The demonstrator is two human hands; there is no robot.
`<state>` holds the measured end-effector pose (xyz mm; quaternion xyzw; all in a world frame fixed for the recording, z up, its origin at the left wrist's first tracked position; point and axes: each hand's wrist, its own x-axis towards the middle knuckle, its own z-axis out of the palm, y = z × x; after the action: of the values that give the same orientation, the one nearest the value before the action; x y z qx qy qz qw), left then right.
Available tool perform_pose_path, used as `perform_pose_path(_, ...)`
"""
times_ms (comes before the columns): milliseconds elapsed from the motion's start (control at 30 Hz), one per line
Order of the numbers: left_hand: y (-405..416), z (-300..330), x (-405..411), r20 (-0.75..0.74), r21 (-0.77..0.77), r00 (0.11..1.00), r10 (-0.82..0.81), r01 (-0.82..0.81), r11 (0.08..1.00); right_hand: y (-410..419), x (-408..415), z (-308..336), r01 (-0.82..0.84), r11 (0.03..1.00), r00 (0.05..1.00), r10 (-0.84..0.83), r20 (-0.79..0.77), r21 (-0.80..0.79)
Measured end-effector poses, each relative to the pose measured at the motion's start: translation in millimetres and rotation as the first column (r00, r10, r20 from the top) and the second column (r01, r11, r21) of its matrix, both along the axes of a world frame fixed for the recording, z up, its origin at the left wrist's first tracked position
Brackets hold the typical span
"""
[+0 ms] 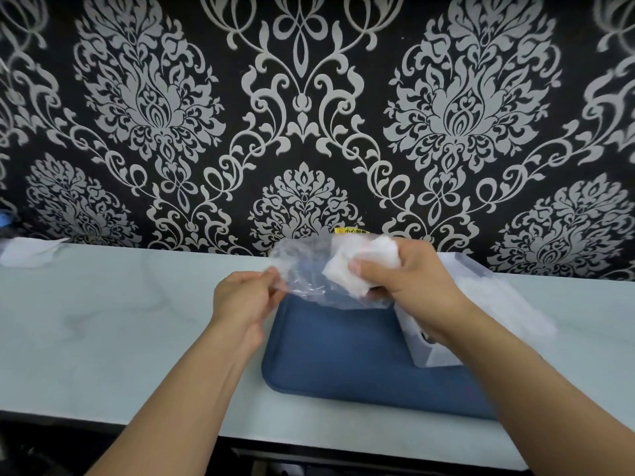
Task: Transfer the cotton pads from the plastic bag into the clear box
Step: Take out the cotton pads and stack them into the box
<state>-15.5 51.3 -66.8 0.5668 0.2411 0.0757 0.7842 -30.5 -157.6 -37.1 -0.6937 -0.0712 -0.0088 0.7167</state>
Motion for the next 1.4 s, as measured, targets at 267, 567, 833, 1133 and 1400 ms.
perform_pose_path(267,-5,-4,0,-0.186,0.832,0.98,-0.072,0.196,0.518,-44,-10,5,-0.011,0.945,0.959,0.103,-0.265,0.328)
perform_pose_path(567,-85,38,-51,0.339,0.36,0.732,-0.591,0.479,0.8,-37,-23,0,0.016,0.969,1.0,-0.021,0.016,0.247)
perform_pose_path(833,-92,30,-34,0.25,0.109,0.867,-0.432,0.418,0.902,-62,-25,2,0.143,0.974,0.989,-0.146,0.006,0.175)
perform_pose_path(1133,-100,26,-39,0.204,0.257,0.737,-0.644,0.595,0.762,-69,-32,2,0.028,0.997,0.999,-0.029,-0.013,-0.066)
perform_pose_path(1400,-104,27,-39,0.231,0.145,0.746,-0.624,0.608,0.781,-66,-25,-6,0.168,0.978,0.981,-0.153,0.118,-0.121)
